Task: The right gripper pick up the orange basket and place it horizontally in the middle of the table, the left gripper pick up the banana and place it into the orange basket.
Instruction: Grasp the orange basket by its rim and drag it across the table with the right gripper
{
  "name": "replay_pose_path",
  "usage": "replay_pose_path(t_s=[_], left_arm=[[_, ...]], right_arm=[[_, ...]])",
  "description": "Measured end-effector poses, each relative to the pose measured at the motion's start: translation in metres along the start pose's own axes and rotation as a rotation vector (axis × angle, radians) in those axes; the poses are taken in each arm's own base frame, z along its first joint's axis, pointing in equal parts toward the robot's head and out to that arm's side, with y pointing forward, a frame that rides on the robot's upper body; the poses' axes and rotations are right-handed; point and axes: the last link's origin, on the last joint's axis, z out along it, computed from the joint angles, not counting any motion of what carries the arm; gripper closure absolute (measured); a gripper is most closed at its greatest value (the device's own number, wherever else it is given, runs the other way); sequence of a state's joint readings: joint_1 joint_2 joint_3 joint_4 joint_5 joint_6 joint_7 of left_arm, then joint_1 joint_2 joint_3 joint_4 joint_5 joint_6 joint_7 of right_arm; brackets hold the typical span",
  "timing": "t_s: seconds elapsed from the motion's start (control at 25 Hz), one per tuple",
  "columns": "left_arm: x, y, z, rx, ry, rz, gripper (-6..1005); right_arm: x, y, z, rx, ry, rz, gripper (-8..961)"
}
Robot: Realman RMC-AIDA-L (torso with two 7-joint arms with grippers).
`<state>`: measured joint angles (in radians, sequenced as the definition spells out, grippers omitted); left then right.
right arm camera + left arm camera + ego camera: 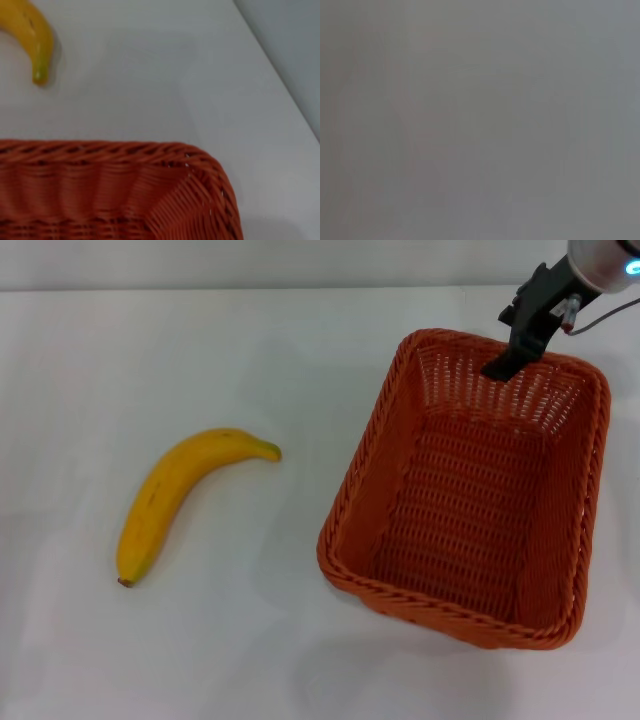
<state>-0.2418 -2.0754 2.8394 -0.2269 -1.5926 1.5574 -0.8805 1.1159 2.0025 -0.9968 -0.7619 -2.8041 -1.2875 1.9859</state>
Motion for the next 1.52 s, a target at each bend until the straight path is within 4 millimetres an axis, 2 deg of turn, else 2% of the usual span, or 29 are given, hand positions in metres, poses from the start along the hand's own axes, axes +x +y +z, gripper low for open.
replay_pose_path(t_s=[0.36,0.56,0.84,0.92,1.16,1.52], left_arm=[[-0.003,0.004,0.003,-0.017,-0.012,-0.003,114],[-0.003,0.003,0.003,-0.015,-0.014,-0.003,114],[-0.003,0.003,0.003,-0.013,-0.015,-0.004,114],[-0.004,0.003,0.004,-0.014,-0.015,-0.004,115],[-0.007,0.006,0.003,-0.012,-0.016,-0.008,115],[-0.007,0.005,0.001,-0.005,-0.017,-0.002,115]], right_arm=[[0.007,0.006,0.02,-0.008,0.094,-0.046,201],[0.003,0.02,0.017,-0.097,0.136,-0.09,201],[-0.006,0.023,0.016,-0.094,0.141,-0.13,202],[-0.005,0.025,0.018,-0.099,0.154,-0.142,348],[-0.002,0.032,0.028,-0.125,0.199,-0.168,479],[-0.006,0.029,0.023,-0.117,0.186,-0.152,648]])
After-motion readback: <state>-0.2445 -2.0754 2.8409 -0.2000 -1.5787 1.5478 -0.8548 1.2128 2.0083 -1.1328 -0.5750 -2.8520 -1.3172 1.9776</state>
